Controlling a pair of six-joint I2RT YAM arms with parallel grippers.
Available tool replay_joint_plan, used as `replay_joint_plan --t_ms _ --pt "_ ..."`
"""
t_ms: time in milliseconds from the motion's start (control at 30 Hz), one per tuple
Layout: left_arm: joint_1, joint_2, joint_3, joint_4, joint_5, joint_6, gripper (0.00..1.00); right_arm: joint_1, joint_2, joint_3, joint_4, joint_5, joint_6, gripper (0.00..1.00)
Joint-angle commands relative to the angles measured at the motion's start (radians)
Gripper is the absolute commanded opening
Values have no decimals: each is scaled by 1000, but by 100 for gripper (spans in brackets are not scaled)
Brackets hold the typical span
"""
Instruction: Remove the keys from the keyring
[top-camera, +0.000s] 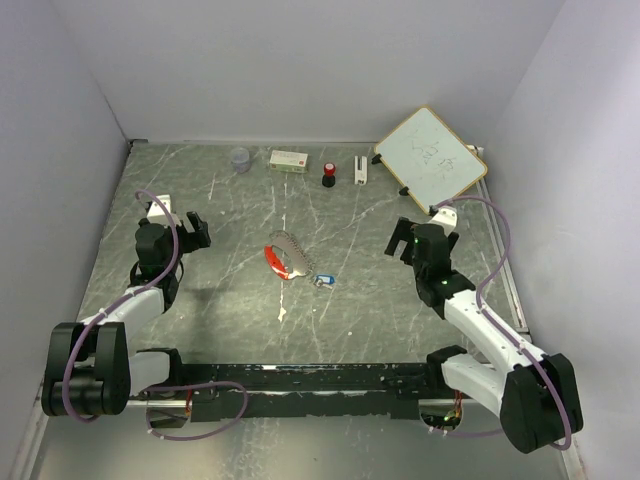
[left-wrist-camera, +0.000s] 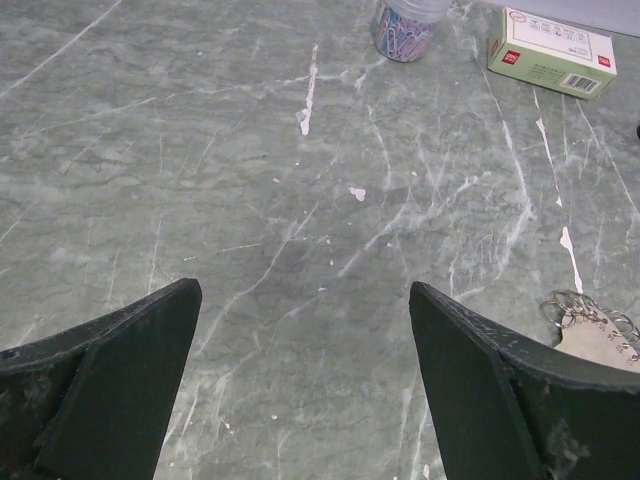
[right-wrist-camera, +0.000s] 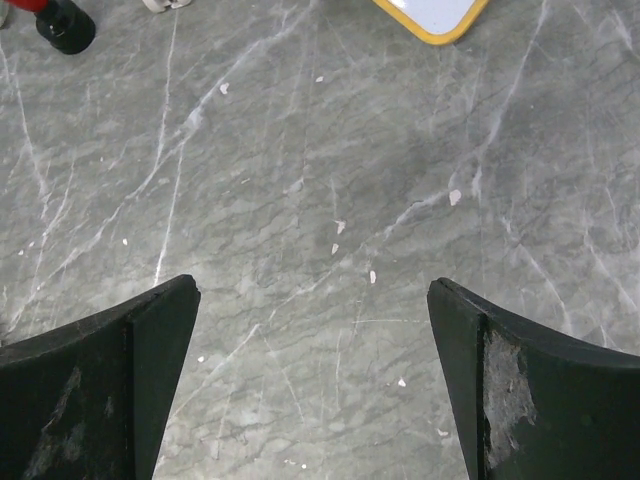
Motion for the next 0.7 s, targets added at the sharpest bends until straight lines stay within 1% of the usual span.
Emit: replay_joint_plan --t_ms 0,133,200,300,333,400,533,667 --pt "-4 -9 3 28 13 -16 97 16 -23 -20 15 -5 11 100" --pt "-4 6 7 56 7 -39 97 34 -32 -36 49 -51 8 100" --pt "-4 13 24 37 -31 -68 97 46 -36 -43 60 -61 5 100" --pt "-4 16 62 -26 -108 -121 97 65 -37 -41 62 -63 -9 100" --pt "-4 15 81 -64 -148 -166 97 73 -37 -37 60 -61 -14 100" --pt "-4 12 109 -117 -183 -200 97 89 -39 -32 60 -63 -25 100" --pt "-5 3 121 -134 -173 -215 97 131 -38 -34 83 -93 -44 100" --pt "-5 10 149 -172 -156 -229 97 167 -1 -18 112 -144 -53 100"
